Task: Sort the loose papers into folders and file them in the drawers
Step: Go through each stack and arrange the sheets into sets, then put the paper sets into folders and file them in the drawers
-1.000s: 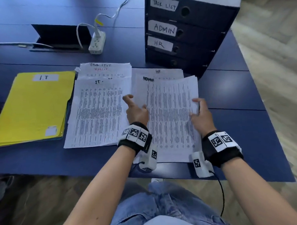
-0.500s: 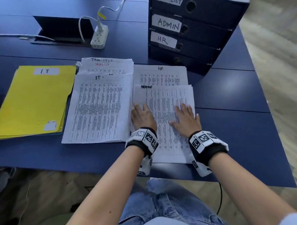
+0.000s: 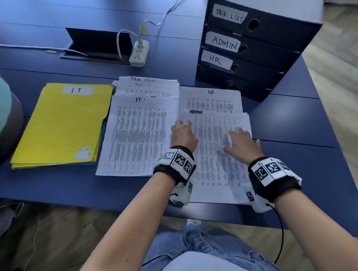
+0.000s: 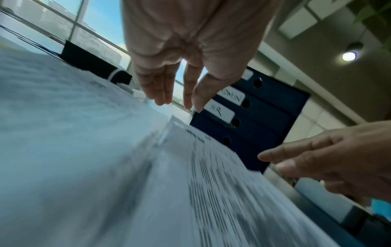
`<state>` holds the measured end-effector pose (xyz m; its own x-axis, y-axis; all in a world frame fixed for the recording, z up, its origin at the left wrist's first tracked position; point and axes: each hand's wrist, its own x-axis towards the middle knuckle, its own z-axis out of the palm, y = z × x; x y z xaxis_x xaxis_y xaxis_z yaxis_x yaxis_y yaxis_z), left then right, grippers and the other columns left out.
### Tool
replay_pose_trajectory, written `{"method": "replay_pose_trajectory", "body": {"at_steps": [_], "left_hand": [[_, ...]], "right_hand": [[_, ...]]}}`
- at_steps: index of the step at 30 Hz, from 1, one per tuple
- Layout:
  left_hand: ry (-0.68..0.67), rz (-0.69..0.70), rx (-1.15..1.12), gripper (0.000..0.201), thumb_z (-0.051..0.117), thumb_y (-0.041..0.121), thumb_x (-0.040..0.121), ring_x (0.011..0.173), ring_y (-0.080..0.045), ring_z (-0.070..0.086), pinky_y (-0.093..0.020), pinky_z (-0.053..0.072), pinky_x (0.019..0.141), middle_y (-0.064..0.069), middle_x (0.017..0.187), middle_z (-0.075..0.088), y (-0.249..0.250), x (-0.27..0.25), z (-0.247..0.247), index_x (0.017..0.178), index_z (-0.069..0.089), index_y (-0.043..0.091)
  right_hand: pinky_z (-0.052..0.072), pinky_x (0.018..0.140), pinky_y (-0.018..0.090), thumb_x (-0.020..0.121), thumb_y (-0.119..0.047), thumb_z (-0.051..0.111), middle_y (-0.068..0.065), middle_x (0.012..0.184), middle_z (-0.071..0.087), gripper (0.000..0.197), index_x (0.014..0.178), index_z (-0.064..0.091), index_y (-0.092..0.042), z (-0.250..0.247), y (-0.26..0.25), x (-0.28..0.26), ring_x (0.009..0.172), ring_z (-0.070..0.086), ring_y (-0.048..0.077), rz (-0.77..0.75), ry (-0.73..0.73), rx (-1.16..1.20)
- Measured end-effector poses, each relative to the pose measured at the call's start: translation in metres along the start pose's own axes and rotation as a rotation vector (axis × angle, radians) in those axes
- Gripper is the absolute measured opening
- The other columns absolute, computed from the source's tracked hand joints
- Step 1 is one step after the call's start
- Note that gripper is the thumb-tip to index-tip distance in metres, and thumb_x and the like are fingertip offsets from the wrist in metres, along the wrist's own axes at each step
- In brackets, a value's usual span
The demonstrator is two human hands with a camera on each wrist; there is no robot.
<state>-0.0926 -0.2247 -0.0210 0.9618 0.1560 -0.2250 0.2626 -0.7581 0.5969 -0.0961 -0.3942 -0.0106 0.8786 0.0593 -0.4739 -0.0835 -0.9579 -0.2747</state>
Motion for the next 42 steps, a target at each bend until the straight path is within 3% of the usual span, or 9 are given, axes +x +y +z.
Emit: {"method": "replay_pose_trajectory", "body": {"at_steps": [7, 14, 18, 20, 24, 30, 36, 39, 42], "left_hand": [[0.167, -0.018, -0.059, 0.030, 0.047, 0.005, 0.088, 0.119, -0.032, 0.046, -0.036, 0.041, 0.099, -0.018, 0.125, 0.049, -0.063, 0.037, -0.106, 0.117, 0.055, 0.003], [0.161, -0.304, 0.063, 0.035, 0.054, 0.012, 0.086, 0.125, -0.034, 0.039, -0.039, 0.036, 0.102, -0.019, 0.132, 0.044, -0.197, 0.064, -0.200, 0.120, 0.053, 0.005], [0.115, -0.559, 0.090, 0.070, 0.065, 0.022, 0.084, 0.138, -0.036, 0.014, -0.047, 0.024, 0.110, -0.022, 0.148, 0.017, -0.266, 0.056, -0.226, 0.140, 0.027, 0.005], [0.081, -0.628, 0.084, 0.094, 0.072, 0.031, 0.079, 0.142, -0.037, -0.001, -0.051, 0.013, 0.114, -0.026, 0.152, -0.001, -0.292, 0.051, -0.231, 0.145, 0.010, 0.005], [0.033, -0.645, 0.033, 0.115, 0.074, 0.044, 0.073, 0.142, -0.038, -0.004, -0.055, 0.008, 0.113, -0.026, 0.153, -0.006, -0.316, 0.045, -0.231, 0.147, -0.006, 0.006], [0.051, -0.637, 0.032, 0.117, 0.074, 0.046, 0.072, 0.141, -0.039, -0.001, -0.055, 0.014, 0.111, -0.024, 0.152, -0.001, -0.318, 0.041, -0.227, 0.147, -0.005, 0.002], [0.053, -0.626, 0.036, 0.110, 0.067, 0.048, 0.078, 0.141, -0.040, -0.003, -0.055, 0.014, 0.111, -0.026, 0.152, -0.003, -0.313, 0.037, -0.233, 0.147, -0.007, 0.003], [0.052, -0.621, 0.042, 0.107, 0.063, 0.049, 0.080, 0.141, -0.041, -0.002, -0.053, 0.015, 0.112, -0.028, 0.151, -0.002, -0.311, 0.035, -0.236, 0.147, -0.006, 0.003], [0.039, -0.628, 0.071, 0.107, 0.066, 0.052, 0.076, 0.140, -0.041, 0.005, -0.052, 0.020, 0.110, -0.029, 0.149, 0.005, -0.313, 0.032, -0.234, 0.147, 0.002, 0.005]], "right_hand": [[0.014, 0.116, 0.036, 0.093, -0.027, 0.054, 0.007, 0.155, 0.019, 0.055, 0.143, 0.034, -0.017, -0.026, -0.126, -0.011, 0.143, 0.016, 0.020, -0.203, 0.162, 0.234], [0.035, 0.105, 0.032, 0.094, -0.019, 0.051, 0.011, 0.139, 0.048, 0.042, 0.134, 0.047, -0.005, 0.031, -0.272, 0.013, 0.126, 0.046, 0.023, -0.274, -0.001, 0.436], [0.044, 0.077, 0.031, 0.093, -0.017, 0.051, 0.019, 0.098, 0.061, 0.022, 0.097, 0.061, 0.003, 0.077, -0.326, 0.029, 0.096, 0.056, 0.029, -0.183, -0.109, 0.442], [0.031, 0.056, 0.028, 0.092, -0.016, 0.052, 0.008, 0.069, 0.042, 0.025, 0.070, 0.045, -0.006, 0.096, -0.339, 0.036, 0.068, 0.045, 0.022, -0.110, -0.125, 0.460], [0.025, 0.050, 0.026, 0.092, -0.019, 0.052, 0.005, 0.074, 0.039, 0.021, 0.079, 0.044, -0.005, 0.119, -0.356, 0.043, 0.069, 0.040, 0.021, -0.037, -0.147, 0.441], [0.032, 0.068, 0.029, 0.087, -0.026, 0.057, 0.009, 0.099, 0.034, 0.036, 0.065, 0.031, -0.016, 0.140, -0.373, 0.049, 0.080, 0.038, 0.020, 0.013, -0.112, 0.465], [0.037, 0.076, 0.032, 0.088, -0.026, 0.056, 0.010, 0.107, 0.036, 0.018, 0.090, 0.044, -0.012, 0.138, -0.378, 0.047, 0.091, 0.041, 0.023, 0.067, -0.092, 0.573], [0.042, 0.096, 0.039, 0.088, -0.018, 0.055, 0.012, 0.128, 0.040, 0.039, 0.123, 0.043, -0.004, 0.131, -0.376, 0.043, 0.113, 0.045, 0.027, 0.068, -0.068, 0.704], [0.039, 0.101, 0.038, 0.089, -0.011, 0.052, 0.016, 0.133, 0.038, 0.043, 0.129, 0.040, -0.004, 0.123, -0.379, 0.032, 0.118, 0.043, 0.027, 0.010, -0.005, 0.725]]}}
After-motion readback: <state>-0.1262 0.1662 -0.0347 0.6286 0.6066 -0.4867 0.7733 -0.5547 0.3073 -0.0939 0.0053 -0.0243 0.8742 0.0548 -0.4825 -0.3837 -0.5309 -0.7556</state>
